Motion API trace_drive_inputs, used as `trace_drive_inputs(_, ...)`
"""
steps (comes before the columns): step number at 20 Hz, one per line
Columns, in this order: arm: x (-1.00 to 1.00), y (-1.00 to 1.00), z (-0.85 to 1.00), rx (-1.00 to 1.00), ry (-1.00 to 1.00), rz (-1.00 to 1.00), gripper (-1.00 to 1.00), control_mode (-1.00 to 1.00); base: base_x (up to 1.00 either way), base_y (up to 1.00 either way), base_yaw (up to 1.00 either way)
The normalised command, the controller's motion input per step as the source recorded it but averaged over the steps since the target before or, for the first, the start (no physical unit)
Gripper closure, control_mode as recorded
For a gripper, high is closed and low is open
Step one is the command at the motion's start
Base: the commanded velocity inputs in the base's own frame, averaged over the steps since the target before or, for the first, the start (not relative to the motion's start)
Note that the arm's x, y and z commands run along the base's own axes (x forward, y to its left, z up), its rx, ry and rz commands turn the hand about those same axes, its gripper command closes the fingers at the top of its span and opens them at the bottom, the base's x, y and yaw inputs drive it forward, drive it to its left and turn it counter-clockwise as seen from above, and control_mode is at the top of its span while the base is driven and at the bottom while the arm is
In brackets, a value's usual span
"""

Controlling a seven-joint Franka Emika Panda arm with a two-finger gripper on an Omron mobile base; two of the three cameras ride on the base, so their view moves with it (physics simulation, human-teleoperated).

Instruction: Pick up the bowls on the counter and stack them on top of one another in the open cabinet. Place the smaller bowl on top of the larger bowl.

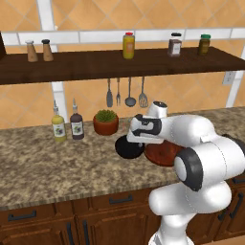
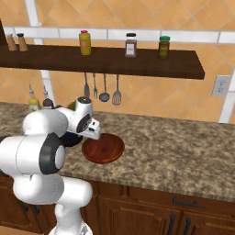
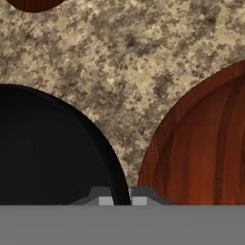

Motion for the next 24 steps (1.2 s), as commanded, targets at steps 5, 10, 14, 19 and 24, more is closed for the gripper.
trace_drive_inputs(5,0.0,-0.79,0.06,-0.01,0.07,-0.03,1.0,-1.0,0.0,0.0,0.0)
trace_drive_inputs(10,0.0,-0.79,0.0,0.0,0.01,-0.02,1.0,-1.0,0.0,0.0,0.0)
trace_drive_inputs(14,0.0,-0.69,0.0,0.0,0.0,-0.02,1.0,-1.0,0.0,0.0,0.0)
trace_drive_inputs(19,0.04,-0.43,-0.01,0.0,0.01,-0.01,1.0,-1.0,0.0,0.0,0.0)
trace_drive_inputs(24,0.03,-0.16,-0.11,0.0,0.0,0.0,1.0,-1.0,0.0,0.0,0.0)
